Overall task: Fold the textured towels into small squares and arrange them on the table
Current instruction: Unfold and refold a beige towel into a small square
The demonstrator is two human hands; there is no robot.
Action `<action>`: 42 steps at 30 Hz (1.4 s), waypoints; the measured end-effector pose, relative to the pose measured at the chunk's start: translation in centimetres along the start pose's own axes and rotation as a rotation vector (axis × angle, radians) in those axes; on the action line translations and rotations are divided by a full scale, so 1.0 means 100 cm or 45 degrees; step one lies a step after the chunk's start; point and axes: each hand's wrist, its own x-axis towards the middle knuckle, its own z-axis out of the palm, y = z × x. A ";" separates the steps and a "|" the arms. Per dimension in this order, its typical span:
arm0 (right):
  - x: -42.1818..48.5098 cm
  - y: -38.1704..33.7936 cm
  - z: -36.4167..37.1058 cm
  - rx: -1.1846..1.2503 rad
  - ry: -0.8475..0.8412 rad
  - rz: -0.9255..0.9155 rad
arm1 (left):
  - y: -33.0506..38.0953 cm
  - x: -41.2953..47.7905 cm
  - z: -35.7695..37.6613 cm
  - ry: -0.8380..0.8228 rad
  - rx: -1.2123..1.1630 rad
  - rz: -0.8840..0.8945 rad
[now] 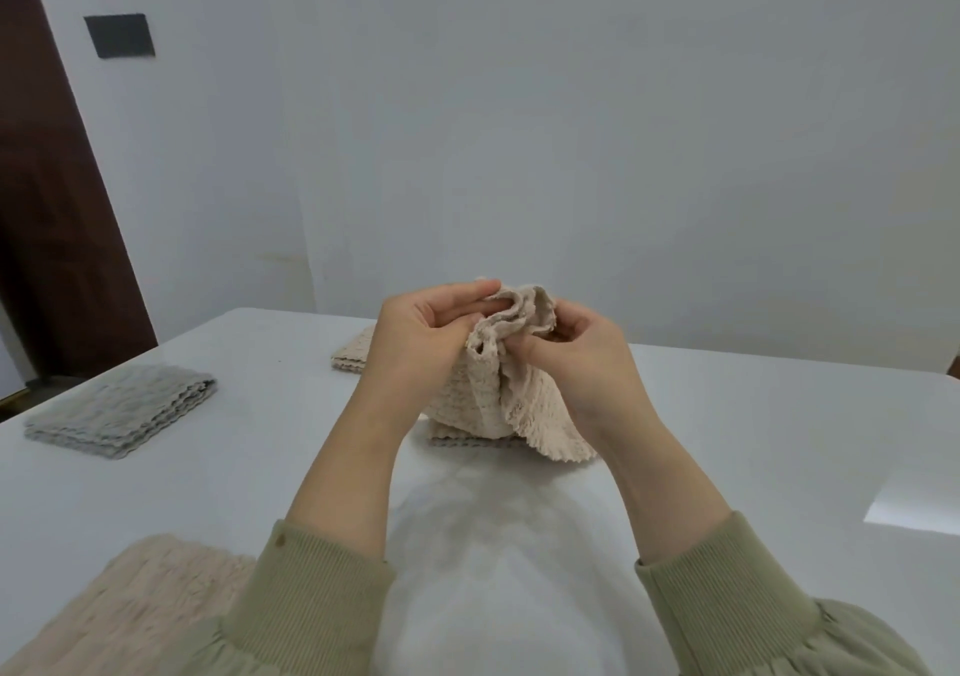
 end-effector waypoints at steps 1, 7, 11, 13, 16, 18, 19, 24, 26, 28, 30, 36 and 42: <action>-0.001 -0.002 0.000 -0.040 0.016 -0.001 | 0.000 0.000 -0.001 -0.035 0.004 -0.002; 0.000 -0.005 0.000 -0.062 0.074 0.040 | -0.008 0.004 -0.009 -0.008 0.302 0.038; 0.001 -0.005 -0.002 0.018 0.063 0.047 | -0.011 0.004 -0.016 -0.334 0.322 -0.158; 0.002 -0.005 -0.002 -0.006 0.129 0.049 | -0.009 -0.001 -0.015 -0.388 0.247 -0.160; 0.003 -0.002 -0.003 -0.028 0.247 0.070 | -0.007 -0.004 -0.013 -0.440 0.192 -0.188; 0.004 -0.002 -0.004 0.001 0.277 0.074 | -0.009 -0.002 -0.012 -0.424 0.227 -0.195; 0.004 -0.002 -0.005 0.009 0.259 0.063 | -0.012 -0.001 -0.011 -0.358 0.257 -0.181; 0.003 -0.003 -0.014 -0.328 -0.193 0.034 | -0.019 0.004 -0.003 0.016 0.142 -0.182; 0.002 -0.002 -0.013 -0.526 -0.224 0.027 | -0.018 0.004 -0.001 0.084 0.086 -0.205; 0.001 -0.001 -0.011 -0.498 -0.106 0.021 | -0.017 0.005 0.002 0.118 0.033 -0.216; 0.001 -0.002 -0.011 -0.299 -0.032 0.081 | -0.013 0.003 0.005 0.087 -0.053 -0.259; 0.001 -0.027 -0.026 0.204 -0.069 0.356 | -0.010 0.003 -0.013 -0.170 -0.598 -0.526; 0.015 0.021 -0.062 -0.597 0.520 0.251 | -0.050 0.016 -0.027 0.462 0.180 -0.419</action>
